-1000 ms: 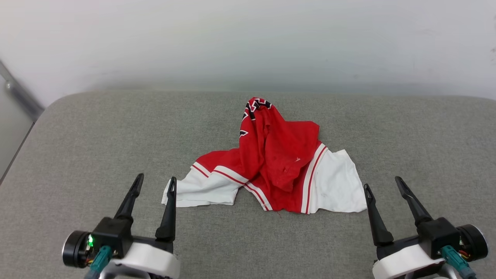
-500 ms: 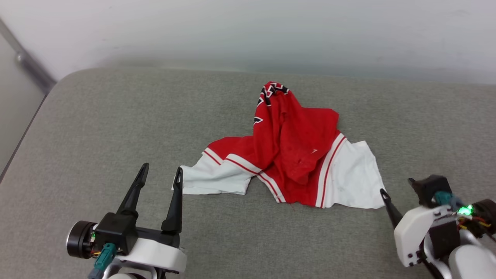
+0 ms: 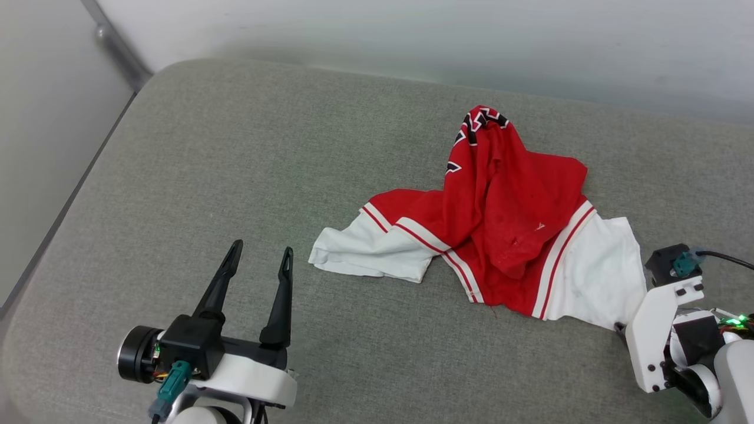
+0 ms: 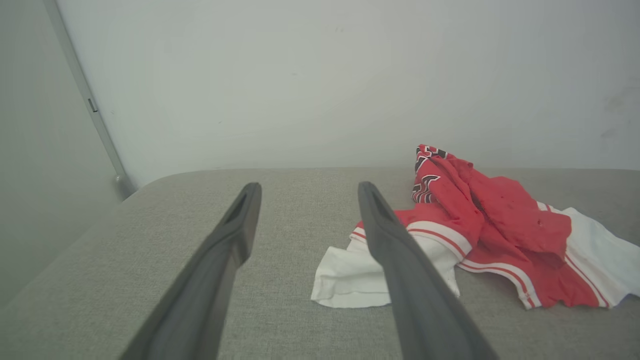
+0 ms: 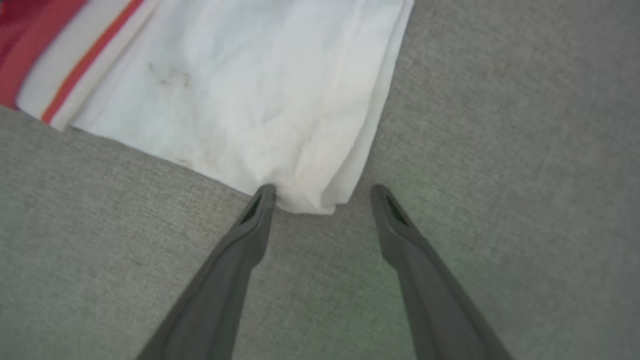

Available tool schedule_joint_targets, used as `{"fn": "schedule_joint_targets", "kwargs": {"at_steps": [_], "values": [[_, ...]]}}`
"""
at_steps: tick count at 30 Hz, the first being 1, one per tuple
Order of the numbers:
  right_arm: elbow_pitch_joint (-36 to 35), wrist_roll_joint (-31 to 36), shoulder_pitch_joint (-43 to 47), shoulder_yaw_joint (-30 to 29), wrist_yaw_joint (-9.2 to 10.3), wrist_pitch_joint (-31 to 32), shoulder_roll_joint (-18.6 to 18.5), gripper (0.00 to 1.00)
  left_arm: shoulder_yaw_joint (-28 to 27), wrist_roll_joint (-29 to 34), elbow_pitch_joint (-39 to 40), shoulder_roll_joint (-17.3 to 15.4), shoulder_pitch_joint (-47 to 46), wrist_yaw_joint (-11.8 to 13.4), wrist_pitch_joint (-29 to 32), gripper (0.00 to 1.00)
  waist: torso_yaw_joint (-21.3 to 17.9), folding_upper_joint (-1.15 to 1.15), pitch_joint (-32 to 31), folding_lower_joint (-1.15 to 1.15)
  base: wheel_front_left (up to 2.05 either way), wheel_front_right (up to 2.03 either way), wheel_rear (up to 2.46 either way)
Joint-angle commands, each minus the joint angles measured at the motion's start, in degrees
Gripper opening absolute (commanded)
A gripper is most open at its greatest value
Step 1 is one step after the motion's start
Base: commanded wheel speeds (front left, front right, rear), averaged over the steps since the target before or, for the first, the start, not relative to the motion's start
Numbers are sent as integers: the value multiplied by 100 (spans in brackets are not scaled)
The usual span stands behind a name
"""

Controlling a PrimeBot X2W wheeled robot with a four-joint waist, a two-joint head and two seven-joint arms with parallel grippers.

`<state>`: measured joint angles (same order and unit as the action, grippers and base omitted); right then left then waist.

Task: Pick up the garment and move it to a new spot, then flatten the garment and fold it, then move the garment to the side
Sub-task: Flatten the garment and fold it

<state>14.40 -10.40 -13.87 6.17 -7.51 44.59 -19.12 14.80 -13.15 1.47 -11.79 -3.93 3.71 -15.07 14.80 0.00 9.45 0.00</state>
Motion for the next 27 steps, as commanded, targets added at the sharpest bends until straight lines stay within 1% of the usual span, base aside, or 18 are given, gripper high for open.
{"fn": "schedule_joint_targets", "kwargs": {"at_steps": [1, 4, 5, 6, 9, 13, 23, 24, 25, 27], "values": [[194, 51, 25, -31, 4, -70, 88, 100, -35, 34, -38, 42, -66, -31, -15, 100, 73, 0, 45, 0, 0, 0, 0], [377, 37, 68, -25, 3, -165, 158, 100, -93, 68, -79, 65, -45, -79, -15, 100, 104, 0, 57, 0, 0, 0, 0], [435, 23, 79, 7, 2, -189, 160, 39, -112, 83, -94, 71, -37, -95, -15, 100, 107, 0, 58, 0, 0, 0, 0], [479, 12, 84, 39, 2, -216, 150, 0, -124, 95, -110, 75, -28, -109, -15, 100, 106, 0, 54, 0, 0, 0, 0], [578, 5, 115, 12, 3, -213, 124, 0, -162, 101, -146, 79, -3, -123, -15, 100, 89, 0, 25, 0, 0, 0, 0], [617, -7, 223, -53, 7, -294, -11, 0, -237, 127, -217, 70, 68, -160, -15, 100, -14, 0, -81, 0, 0, 0, 0], [127, -56, 840, -458, 5, -313, -331, 0, -373, 126, -287, 86, 221, -231, -15, 100, -353, 0, -356, 0, 0, 0, 0], [60, -54, 890, -456, 5, -370, -353, 47, -384, 120, -305, 84, 240, -244, -15, 100, -386, 0, -365, 0, 0, 0, 0], [-2, -55, 911, -493, 5, -444, -348, 100, -394, 116, -325, 77, 254, -255, -15, 100, -420, 0, -371, 0, 0, 0, 0], [-135, -65, 914, -535, 4, -682, -283, 100, -440, 97, -361, 66, 251, -252, -15, 100, -503, 0, -373, 0, 0, 0, 0]]}}
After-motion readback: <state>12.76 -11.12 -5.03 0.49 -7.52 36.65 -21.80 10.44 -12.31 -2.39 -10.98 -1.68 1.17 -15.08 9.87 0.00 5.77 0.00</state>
